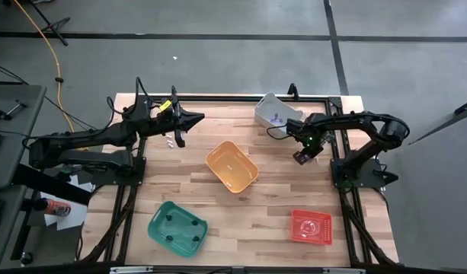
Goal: Sort Halloween decoration
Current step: Put the white bone toy into the yellow bin
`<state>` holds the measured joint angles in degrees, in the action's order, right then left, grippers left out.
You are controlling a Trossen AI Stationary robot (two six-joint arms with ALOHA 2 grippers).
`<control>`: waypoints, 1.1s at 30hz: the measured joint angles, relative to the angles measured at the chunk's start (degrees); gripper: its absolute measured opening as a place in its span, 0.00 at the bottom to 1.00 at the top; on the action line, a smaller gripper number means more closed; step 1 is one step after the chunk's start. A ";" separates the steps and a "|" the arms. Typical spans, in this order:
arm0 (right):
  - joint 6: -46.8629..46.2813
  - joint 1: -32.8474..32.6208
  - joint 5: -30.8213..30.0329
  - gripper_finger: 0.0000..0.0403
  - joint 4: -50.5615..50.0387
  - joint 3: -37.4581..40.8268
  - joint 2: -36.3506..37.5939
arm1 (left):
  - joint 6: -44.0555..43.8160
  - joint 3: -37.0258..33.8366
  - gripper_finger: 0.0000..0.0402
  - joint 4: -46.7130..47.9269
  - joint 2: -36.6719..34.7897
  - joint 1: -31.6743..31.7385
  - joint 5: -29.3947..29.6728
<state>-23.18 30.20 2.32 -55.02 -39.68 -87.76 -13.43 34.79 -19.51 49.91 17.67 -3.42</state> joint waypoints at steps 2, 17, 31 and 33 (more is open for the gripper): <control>-0.37 -0.91 0.37 0.00 0.21 -0.64 0.01 | 0.00 0.00 0.00 -0.02 0.00 0.00 0.00; -14.14 -1.66 -3.62 0.00 -6.36 -0.35 8.45 | 0.03 0.00 0.00 0.31 0.00 -0.01 0.00; -28.43 -1.75 -6.33 0.20 -5.40 3.29 8.78 | 0.08 0.00 0.00 0.37 0.00 -0.01 0.00; -28.43 -1.75 -6.32 0.26 -4.61 3.54 8.78 | 0.09 0.00 0.00 0.37 0.00 0.00 0.00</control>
<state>-51.62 28.45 -4.00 -59.64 -36.14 -78.98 -13.34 34.79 -19.14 49.91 17.67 -3.42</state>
